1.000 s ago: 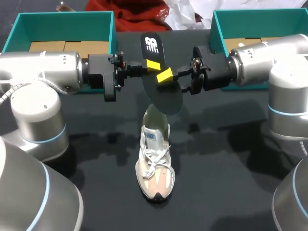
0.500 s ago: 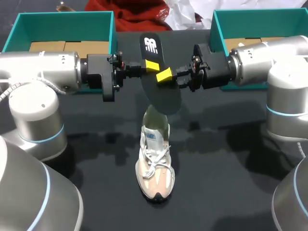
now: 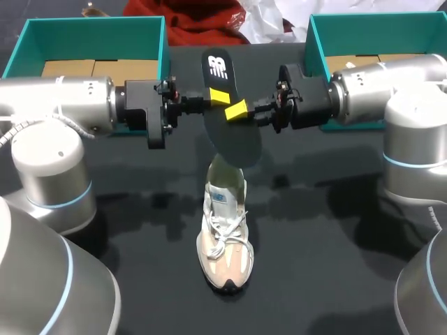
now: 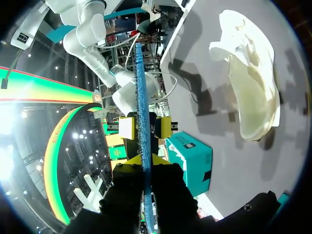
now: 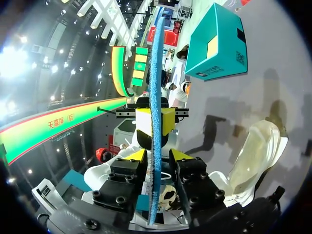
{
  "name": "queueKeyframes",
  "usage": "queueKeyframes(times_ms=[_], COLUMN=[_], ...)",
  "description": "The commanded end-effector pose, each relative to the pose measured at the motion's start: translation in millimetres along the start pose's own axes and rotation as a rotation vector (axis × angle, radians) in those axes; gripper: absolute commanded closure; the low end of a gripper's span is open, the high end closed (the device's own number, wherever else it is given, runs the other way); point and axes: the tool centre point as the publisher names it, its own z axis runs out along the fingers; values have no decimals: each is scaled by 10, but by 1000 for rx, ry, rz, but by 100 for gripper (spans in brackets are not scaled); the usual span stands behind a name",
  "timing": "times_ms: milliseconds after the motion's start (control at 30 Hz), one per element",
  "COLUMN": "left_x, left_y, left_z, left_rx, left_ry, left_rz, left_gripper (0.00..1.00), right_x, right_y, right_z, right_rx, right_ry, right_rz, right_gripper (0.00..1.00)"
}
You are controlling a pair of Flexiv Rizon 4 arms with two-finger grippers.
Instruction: Take the shoe out of the shoebox, open the shoe tongue, remove and reinsert the insole, then place the shoe into the shoebox
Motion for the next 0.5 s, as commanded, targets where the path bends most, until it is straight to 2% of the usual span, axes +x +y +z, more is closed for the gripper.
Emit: queueKeyframes(times_ms=[33,67,133,400,433,467,500], left_x=[-3,-5,-7,14,15,11,5], left_y=[-17,-17,-17,-22,-25,-33,-43], left_z=[15,16,17,14,-10,-43,-84], left_rx=[-9,-10,-12,-20,-16,-7,-7], left_ry=[-5,-5,-7,-4,1,3,16], left_rz=[5,6,7,-4,-16,-28,-36], left_gripper=[100,100,100,100,71,10,0], right_x=[-1,-3,-4,4,4,5,5], right_y=[-27,-32,-38,-45,-45,-47,-52], right_z=[25,25,24,35,35,33,27], right_rx=[-6,-7,-10,-13,-14,-15,-16], right_ry=[-3,-3,-1,-5,-6,-8,-11], right_rz=[2,3,3,-6,-6,-7,-8], right_gripper=[76,79,100,100,100,100,100])
